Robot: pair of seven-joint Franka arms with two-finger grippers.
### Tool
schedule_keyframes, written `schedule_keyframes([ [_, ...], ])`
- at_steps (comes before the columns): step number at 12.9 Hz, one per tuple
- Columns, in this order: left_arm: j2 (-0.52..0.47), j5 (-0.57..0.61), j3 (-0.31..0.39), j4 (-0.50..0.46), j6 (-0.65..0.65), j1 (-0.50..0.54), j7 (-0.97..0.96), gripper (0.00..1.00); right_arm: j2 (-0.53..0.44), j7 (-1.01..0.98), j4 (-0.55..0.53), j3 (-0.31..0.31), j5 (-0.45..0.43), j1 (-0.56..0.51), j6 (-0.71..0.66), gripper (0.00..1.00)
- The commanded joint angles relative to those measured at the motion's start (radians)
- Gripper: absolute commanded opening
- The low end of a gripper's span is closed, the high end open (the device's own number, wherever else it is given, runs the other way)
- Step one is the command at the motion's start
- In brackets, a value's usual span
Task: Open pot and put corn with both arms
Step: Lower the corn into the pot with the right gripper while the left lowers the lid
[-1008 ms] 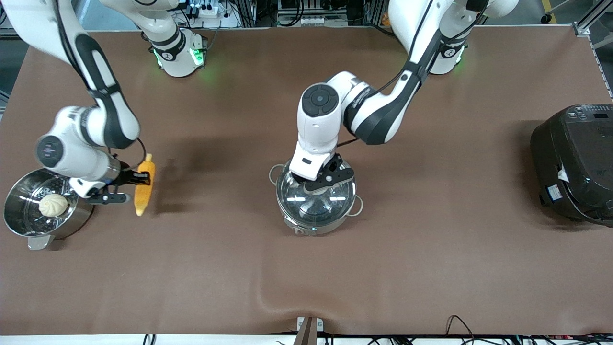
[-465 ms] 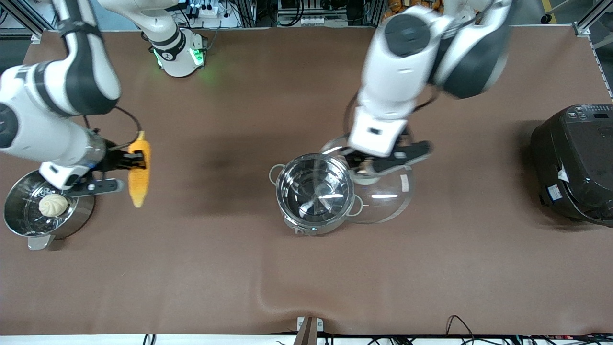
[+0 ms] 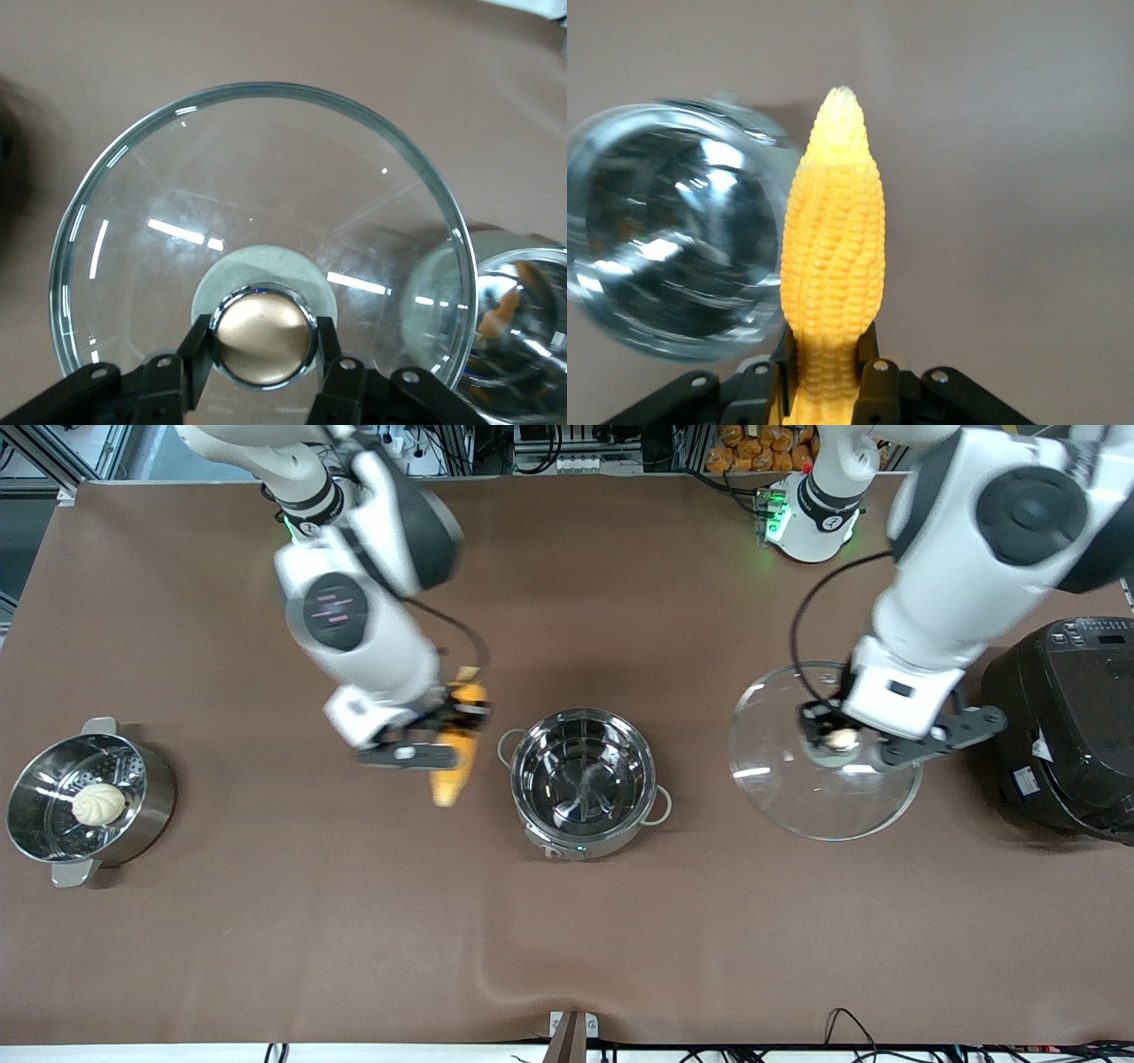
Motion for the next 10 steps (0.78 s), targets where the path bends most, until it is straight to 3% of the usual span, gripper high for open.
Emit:
schedule_keyframes([
  [1,-0.107,0.006,-0.014,-0.198,0.088,0.074,0.053,0.0,0.092,0.125,0.086,-0.016,0.031,0.084,0.109,0.05],
  [5,-0.175,0.004,-0.015,-0.499,0.34,0.156,0.142,0.0,0.272,0.24,0.221,-0.024,-0.018,0.15,0.278,0.06],
  [8,-0.167,0.004,-0.012,-0.638,0.5,0.165,0.142,0.0,0.299,0.292,0.209,-0.022,-0.046,0.185,0.278,0.12],
  [9,-0.154,0.007,-0.012,-0.677,0.572,0.177,0.144,0.0,0.308,0.297,0.207,-0.024,-0.058,0.201,0.272,0.18],
  [10,-0.128,0.014,-0.012,-0.711,0.648,0.179,0.144,0.0,0.31,0.297,0.19,-0.022,-0.074,0.195,0.27,0.35],
])
